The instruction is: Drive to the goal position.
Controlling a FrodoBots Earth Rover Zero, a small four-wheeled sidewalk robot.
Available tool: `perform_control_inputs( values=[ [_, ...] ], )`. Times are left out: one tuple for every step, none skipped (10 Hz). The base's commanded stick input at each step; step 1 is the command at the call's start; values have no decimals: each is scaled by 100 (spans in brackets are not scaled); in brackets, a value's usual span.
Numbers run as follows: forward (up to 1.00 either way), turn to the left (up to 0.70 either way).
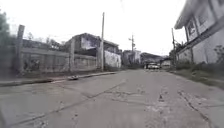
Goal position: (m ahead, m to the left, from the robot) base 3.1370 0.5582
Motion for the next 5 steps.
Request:
perform_control_inputs(
  values=[
    [70, -35],
    [70, -35],
    [70, -35],
    [70, -35],
    [70, -35]
  ],
)
